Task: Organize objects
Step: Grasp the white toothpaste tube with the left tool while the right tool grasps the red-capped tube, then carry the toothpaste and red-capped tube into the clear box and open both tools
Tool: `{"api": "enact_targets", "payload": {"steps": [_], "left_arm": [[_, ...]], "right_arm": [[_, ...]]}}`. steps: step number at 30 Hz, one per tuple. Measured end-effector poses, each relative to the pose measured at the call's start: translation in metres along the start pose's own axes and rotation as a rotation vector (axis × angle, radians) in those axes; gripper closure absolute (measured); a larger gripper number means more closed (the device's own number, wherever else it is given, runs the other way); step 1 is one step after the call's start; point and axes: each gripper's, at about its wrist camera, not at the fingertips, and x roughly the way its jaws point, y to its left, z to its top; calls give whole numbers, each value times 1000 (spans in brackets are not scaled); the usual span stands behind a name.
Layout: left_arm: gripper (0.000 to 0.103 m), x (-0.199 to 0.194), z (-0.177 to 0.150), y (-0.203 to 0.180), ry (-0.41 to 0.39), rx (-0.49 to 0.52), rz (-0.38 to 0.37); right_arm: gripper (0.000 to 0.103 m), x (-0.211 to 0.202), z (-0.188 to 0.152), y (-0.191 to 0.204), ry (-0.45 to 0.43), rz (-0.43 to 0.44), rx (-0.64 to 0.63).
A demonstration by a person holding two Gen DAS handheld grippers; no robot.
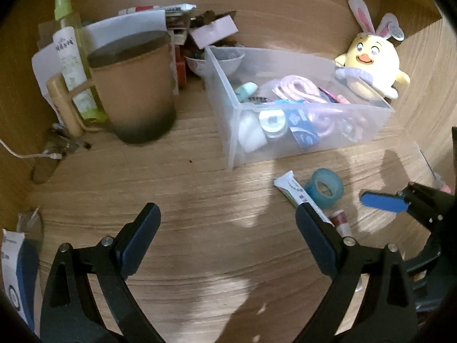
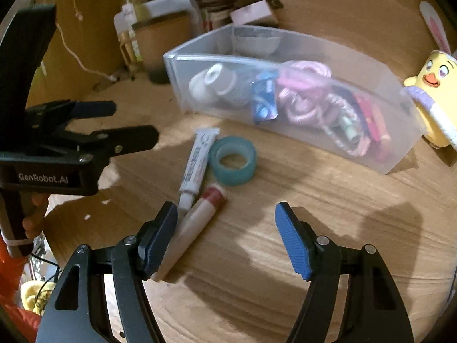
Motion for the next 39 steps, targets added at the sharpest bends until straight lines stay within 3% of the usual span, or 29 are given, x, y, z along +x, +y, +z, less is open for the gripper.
{"api": "enact_targets", "payload": {"steps": [4, 13, 17, 21, 25, 32, 39], "left_arm": [[7, 1, 0, -8, 10, -2, -36], [7, 14, -2, -31, 47, 23, -66], [7, 21, -3, -38, 71, 22, -64], [30, 26, -1, -45, 86, 44, -53], [44, 27, -1, -51, 70, 69, -18], [87, 24, -3, -51, 46, 103, 22], [87, 10, -4, -46, 12, 99, 13]], "right_arm": [[41, -3, -5, 1, 2, 11, -48], [88, -16, -16, -6, -20, -13, -48], [89, -20, -20, -13, -27, 11, -12], [89, -20, -19, -21, -35, 5, 22], [89, -24, -19, -27, -49, -13, 60], [89, -35, -16, -35, -90, -25, 83], [89, -48, -4, -49, -148, -28, 119]]}}
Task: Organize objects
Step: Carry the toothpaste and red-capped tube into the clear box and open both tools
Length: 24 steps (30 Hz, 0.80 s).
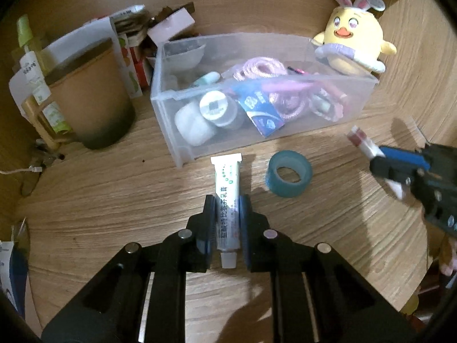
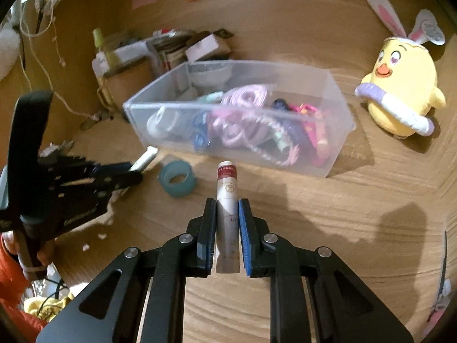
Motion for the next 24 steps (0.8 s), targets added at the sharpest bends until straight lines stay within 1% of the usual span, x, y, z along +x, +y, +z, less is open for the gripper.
{"api": "enact_targets", "payload": {"steps": [4, 7, 11, 14, 17, 20, 24], "left_arm": [[87, -17, 5, 2, -47, -10, -13], [87, -33, 13, 3, -96, -14, -19], [87, -50, 30, 4, -169, -23, -25], [87, -58, 42, 7, -208, -37, -33], [87, -64, 54, 12, -234, -54, -52], [87, -66, 67, 16, -252, -62, -55], [87, -62, 81, 21, -252, -71, -66]], "right_arm": [[89, -10, 13, -6, -45, -6, 14], [89, -17, 26, -9, -90, -13, 23], [89, -24, 43, -9, -141, -25, 24], [89, -28, 59, -10, -177, -30, 21], [89, -32, 71, -11, -203, -42, 18], [89, -34, 83, -13, -222, -53, 16], [89, -26, 98, -18, -223, -64, 26]]}}
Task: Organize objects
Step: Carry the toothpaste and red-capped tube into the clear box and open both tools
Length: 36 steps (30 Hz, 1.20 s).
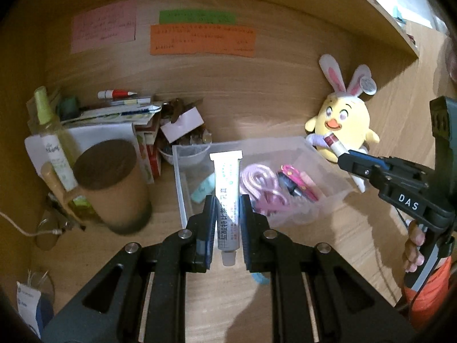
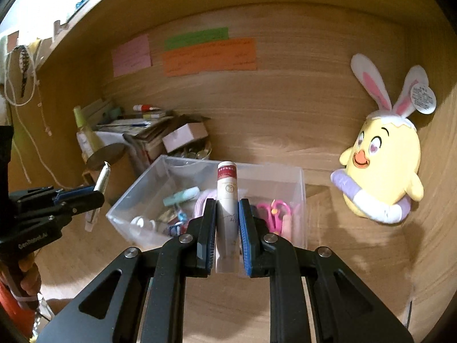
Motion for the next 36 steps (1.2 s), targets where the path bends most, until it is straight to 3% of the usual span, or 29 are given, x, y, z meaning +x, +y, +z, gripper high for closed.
{"api": "enact_targets", "payload": {"steps": [16, 25, 28, 31, 33, 36], "left_arm": [[87, 74, 0, 0, 150, 51, -16], [82, 67, -1, -7, 146, 86, -43], [76, 57, -1, -6, 129, 84, -45], [62, 43, -1, -4, 104, 77, -47], [46, 32, -3, -2, 77, 77, -36], [35, 17, -7, 0, 39, 87, -9]], "right_arm": [[89, 86, -14, -10, 220, 4, -5], [87, 75, -15, -2, 229, 47, -32], [77, 59, -14, 4, 204, 70, -42], [70, 44, -15, 15, 182, 86, -69], [68, 33, -19, 23, 173, 103, -95], [62, 23, -26, 37, 172, 128, -130]]}}
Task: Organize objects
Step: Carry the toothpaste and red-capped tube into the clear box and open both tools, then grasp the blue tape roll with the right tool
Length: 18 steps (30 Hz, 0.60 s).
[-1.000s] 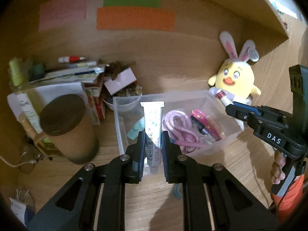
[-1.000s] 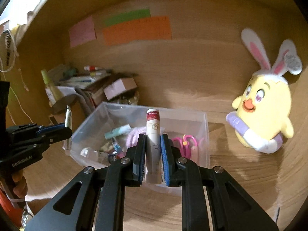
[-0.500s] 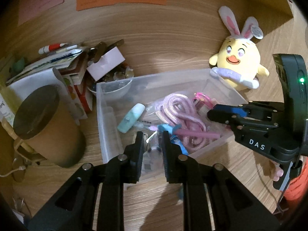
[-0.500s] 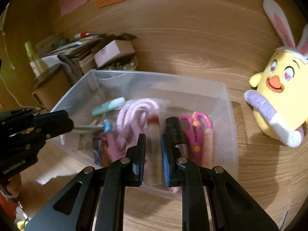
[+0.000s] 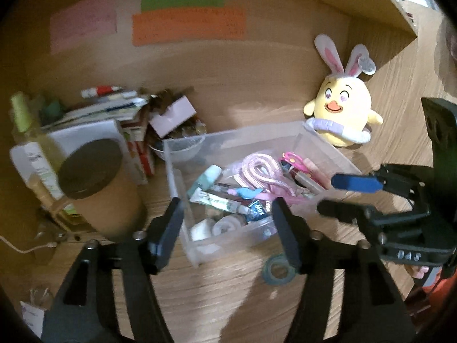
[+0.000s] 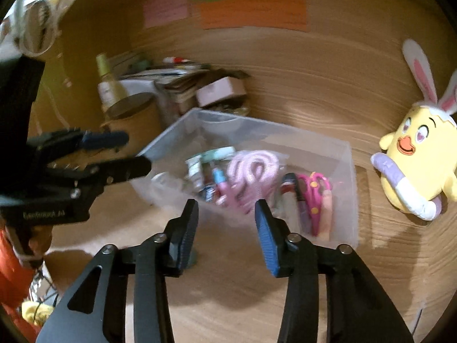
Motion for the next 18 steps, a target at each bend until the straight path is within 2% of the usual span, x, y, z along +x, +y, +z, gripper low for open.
{"api": "enact_targets", "payload": {"steps": [6, 14, 15, 16, 18], "left_arm": [[21, -17, -18, 7, -16, -7, 12], [21, -7, -55, 16, 67, -31, 14], [23, -5, -58, 16, 75, -34, 10], [25, -3, -62, 16, 85, -36, 3], [40, 2, -68, 14, 109, -31, -7]], "right_arm": [[56, 12, -18, 31, 55, 60, -54], [58, 56, -42, 50, 192, 59, -96], [61, 60, -44, 49, 199, 57, -94], [68, 63, -45, 50, 205, 51, -94], [68, 65, -46, 49, 203, 46, -91]]}}
